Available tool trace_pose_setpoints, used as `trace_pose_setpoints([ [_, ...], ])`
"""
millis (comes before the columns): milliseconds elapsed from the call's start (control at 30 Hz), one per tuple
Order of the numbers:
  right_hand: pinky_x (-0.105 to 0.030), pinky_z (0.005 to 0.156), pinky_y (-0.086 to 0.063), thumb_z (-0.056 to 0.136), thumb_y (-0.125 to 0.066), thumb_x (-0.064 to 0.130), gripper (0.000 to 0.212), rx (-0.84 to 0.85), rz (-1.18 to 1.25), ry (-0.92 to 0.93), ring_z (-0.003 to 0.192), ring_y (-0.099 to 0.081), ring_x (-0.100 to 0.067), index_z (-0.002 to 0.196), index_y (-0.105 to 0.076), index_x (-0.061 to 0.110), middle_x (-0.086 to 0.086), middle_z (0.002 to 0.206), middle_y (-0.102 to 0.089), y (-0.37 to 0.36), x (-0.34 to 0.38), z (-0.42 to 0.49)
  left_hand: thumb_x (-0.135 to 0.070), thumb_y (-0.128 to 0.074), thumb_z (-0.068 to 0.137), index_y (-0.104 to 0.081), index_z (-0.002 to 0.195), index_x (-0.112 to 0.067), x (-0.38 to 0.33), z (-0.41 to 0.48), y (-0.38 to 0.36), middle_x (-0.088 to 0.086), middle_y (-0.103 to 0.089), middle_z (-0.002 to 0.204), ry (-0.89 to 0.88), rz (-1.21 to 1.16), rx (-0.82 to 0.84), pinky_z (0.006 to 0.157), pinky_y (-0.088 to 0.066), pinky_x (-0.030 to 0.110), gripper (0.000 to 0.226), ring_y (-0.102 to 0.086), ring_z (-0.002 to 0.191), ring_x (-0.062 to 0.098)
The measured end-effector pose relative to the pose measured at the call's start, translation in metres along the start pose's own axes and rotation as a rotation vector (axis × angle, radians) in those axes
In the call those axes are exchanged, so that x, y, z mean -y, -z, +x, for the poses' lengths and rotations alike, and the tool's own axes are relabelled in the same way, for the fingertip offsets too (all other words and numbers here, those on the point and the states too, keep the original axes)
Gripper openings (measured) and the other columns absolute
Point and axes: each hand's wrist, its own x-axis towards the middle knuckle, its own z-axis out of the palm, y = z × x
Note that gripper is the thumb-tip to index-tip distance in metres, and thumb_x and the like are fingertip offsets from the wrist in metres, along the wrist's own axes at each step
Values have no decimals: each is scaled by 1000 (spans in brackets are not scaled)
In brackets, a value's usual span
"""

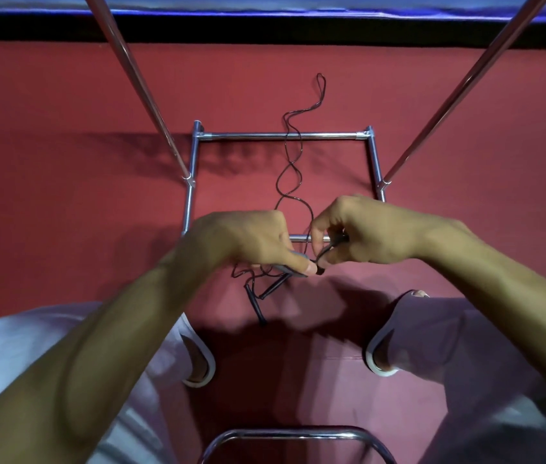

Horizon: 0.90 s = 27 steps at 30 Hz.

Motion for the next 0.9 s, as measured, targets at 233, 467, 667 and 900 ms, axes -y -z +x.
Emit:
trace_pose_setpoints([
  [233, -35, 64, -52, 87, -80, 25, 10, -53, 302, 148, 65, -61, -24, 88, -79, 15, -6, 76, -73, 25, -7, -7, -50, -86, 75, -72, 88, -13, 7, -15, 14, 7, -42, 58, -131, -207, 277, 45, -19, 26, 42, -26, 42, 16],
  [467, -42, 49, -33, 97, -64, 38, 39, -150, 576, 224, 53, -33, -34, 73, -67, 7, -24, 62, -45, 39, -10, -7, -21, -70, 86, -76, 81, -30, -4, -35, 29, 2, -30, 55, -380, -531, 308, 35, -16, 13, 12, -22, 35, 5],
  [667, -29, 46, -19, 108, -45, 34, 60, -282, 697, 161, 46, -22, -26, 63, -56, -5, -20, 51, -42, 25, -6, 1, -16, -65, 95, -74, 77, -33, -7, -34, 28, 2, -33, 54, -519, -660, 243, 34, -15, 13, 26, -19, 36, 5],
  [900, -22, 49, -29, 111, -41, 18, 66, -671, 805, 77, 41, -25, -5, 44, -39, 16, 13, 41, -36, -6, 10, 17, -47, -61, 90, -59, 99, 3, -6, -28, 21, 9, -41, 61, -529, -814, 28, 35, -19, 10, 52, -22, 31, 6],
])
